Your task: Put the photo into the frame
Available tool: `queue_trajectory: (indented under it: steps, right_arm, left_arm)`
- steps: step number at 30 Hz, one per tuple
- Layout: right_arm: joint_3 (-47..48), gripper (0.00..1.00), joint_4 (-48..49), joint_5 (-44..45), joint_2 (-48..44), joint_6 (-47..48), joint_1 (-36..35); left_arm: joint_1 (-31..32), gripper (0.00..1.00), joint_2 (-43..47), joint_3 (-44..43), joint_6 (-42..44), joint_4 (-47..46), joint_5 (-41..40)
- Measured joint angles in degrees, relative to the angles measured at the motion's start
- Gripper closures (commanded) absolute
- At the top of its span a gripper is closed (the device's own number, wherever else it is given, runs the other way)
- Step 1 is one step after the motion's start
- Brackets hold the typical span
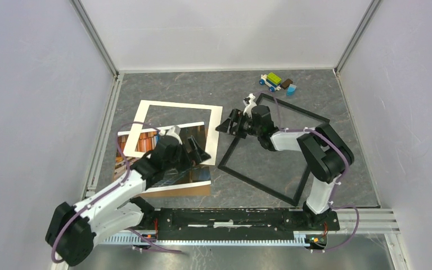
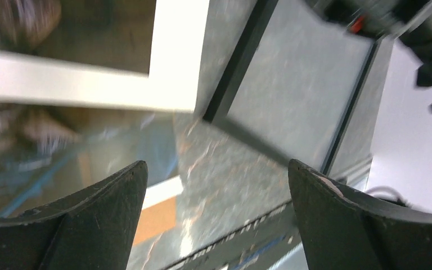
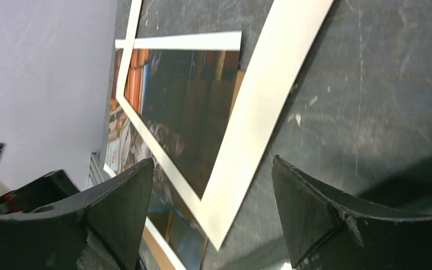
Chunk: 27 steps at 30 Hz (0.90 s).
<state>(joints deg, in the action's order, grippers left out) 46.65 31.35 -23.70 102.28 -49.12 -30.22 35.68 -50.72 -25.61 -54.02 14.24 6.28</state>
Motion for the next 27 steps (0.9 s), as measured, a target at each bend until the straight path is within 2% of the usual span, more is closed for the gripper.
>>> queue_trajectory:
  steps: [6,10,16,27]
  right_arm:
    - [9.7,0.2,-2.4,2.0,9.3,-0.1,-0.7]
    - [12.7,0.2,-2.8,2.9,13.2,-0.6,-0.5]
    - [15.1,0.23,0.8,1.5,17.5,-3.4,-0.2]
    - [11.8,0.27,17.2,-3.5,22.5,-17.9,-0.7]
  left_arm:
    - [-2.8,0.0,-16.1,-9.1,0.0,-7.6,-3.4]
    - [-3.0,0.0,-22.7,-9.6,0.1,-9.4,-4.2]
    - [-3.0,0.0,-25.5,-6.9,0.0,-11.6,-4.4]
    - [-3.1,0.0,-28.6,-6.6,0.1,-17.2,-4.8]
